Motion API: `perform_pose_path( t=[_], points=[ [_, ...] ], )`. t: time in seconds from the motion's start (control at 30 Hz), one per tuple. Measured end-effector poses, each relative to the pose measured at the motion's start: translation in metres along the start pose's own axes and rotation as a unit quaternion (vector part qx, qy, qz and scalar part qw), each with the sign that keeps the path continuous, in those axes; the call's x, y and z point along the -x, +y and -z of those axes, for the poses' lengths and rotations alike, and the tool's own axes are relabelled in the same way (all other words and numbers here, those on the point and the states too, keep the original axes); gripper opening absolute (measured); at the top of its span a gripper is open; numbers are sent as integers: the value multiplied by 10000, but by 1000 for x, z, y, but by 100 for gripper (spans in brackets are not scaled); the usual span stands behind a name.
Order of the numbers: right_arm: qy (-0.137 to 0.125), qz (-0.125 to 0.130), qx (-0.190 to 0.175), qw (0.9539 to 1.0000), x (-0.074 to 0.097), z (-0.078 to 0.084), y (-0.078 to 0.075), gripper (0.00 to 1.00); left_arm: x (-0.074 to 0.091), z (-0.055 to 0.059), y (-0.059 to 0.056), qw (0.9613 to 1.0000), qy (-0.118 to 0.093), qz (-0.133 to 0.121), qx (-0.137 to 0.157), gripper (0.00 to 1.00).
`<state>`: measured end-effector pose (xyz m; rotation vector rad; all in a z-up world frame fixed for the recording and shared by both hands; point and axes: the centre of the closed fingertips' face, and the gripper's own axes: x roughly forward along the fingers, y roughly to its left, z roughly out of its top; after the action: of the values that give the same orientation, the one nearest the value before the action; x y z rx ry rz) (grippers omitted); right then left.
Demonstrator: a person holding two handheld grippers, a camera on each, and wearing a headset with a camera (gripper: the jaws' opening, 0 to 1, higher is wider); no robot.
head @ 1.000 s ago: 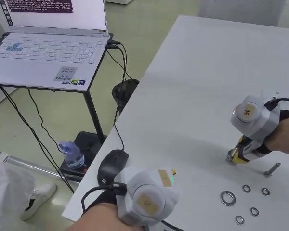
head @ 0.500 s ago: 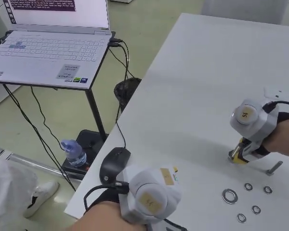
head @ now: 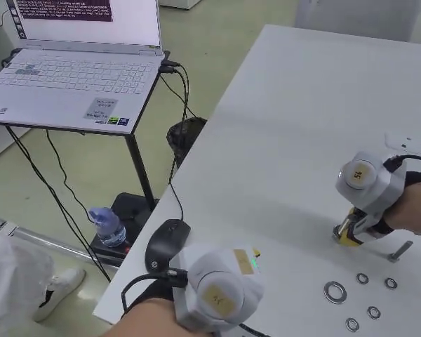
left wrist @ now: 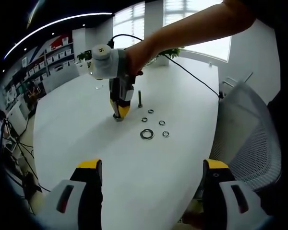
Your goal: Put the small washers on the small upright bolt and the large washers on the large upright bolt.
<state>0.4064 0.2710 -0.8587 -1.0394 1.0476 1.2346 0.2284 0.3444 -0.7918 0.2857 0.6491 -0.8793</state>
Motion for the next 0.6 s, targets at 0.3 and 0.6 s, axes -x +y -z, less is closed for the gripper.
perform_pose_path(
  t=[0.3, 0.6],
  points=[
    [-51, -40, -59, 10000, 3, 0, -1, 29, 1, -2, -4, 10000, -8, 32, 5, 86],
    [-295, -19, -13, 9996, 18, -4, -2, 34, 1, -7, -4, 10000, -69, 6, -7, 86]
  ],
)
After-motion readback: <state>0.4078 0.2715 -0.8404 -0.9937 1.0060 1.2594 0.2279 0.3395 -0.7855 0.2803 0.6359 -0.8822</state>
